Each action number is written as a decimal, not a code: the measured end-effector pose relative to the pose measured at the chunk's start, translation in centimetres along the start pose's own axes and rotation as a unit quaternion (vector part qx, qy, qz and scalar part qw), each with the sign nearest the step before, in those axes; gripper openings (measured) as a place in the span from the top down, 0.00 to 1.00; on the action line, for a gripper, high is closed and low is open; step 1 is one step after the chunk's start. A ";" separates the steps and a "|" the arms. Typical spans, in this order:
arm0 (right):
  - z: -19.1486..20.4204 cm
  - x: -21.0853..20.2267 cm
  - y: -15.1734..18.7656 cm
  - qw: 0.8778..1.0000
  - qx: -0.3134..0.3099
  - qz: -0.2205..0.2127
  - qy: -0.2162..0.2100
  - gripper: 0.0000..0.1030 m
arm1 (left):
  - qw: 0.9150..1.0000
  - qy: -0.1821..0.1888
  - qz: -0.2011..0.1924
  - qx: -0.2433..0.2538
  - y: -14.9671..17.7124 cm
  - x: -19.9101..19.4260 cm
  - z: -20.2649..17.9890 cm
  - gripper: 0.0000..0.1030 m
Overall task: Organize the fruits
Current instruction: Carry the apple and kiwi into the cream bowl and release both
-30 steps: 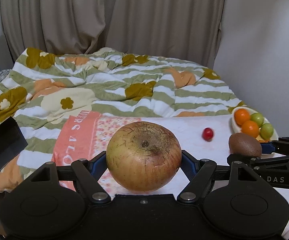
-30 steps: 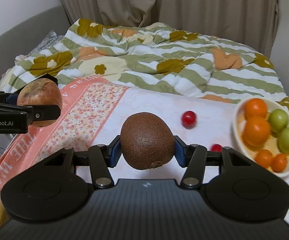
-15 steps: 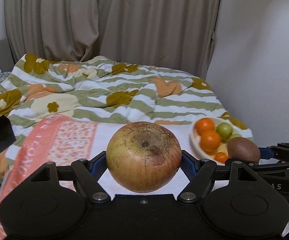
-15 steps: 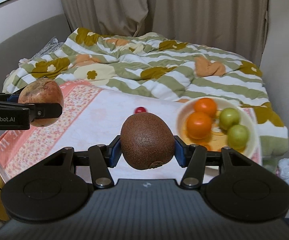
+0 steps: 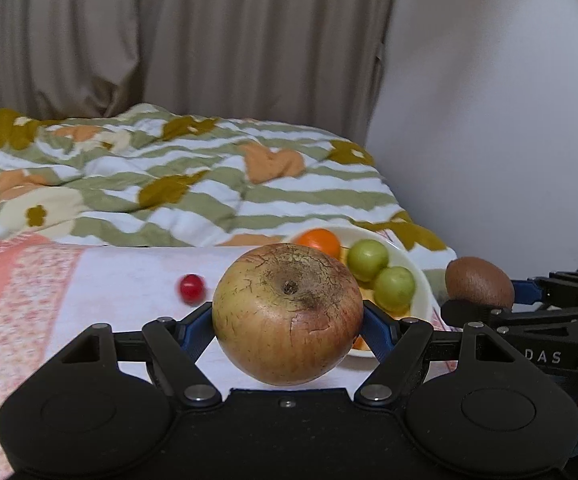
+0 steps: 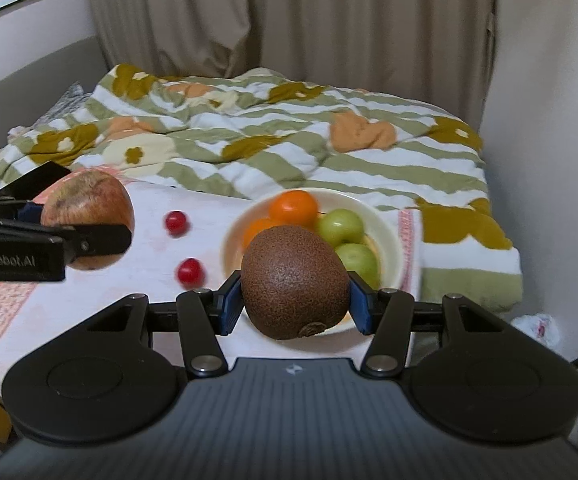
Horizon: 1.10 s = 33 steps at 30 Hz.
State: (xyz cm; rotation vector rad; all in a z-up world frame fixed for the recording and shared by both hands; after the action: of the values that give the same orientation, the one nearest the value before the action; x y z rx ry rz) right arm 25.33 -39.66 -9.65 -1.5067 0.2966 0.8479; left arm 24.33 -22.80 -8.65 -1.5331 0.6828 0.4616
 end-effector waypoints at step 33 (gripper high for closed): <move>-10.9 4.5 2.7 0.988 0.119 0.037 0.086 0.33 | 0.975 0.081 0.011 0.208 1.1 12.1 -10.5 0.23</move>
State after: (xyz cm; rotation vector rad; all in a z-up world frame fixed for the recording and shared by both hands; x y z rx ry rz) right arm 30.24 -49.00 -15.67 -1.3525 0.5642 0.7139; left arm 31.32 -34.91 -16.53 -1.1745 0.8644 0.1925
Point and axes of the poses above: each gripper's, at about its wrist camera, not at the fingertips, and x roughly the way its jaws point, z to its left, y to its underside, the point moved 10 cm from there along x, roughly the way its jaws point, and after that the axes turned 5 degrees about -y, right-handed, at the moved point
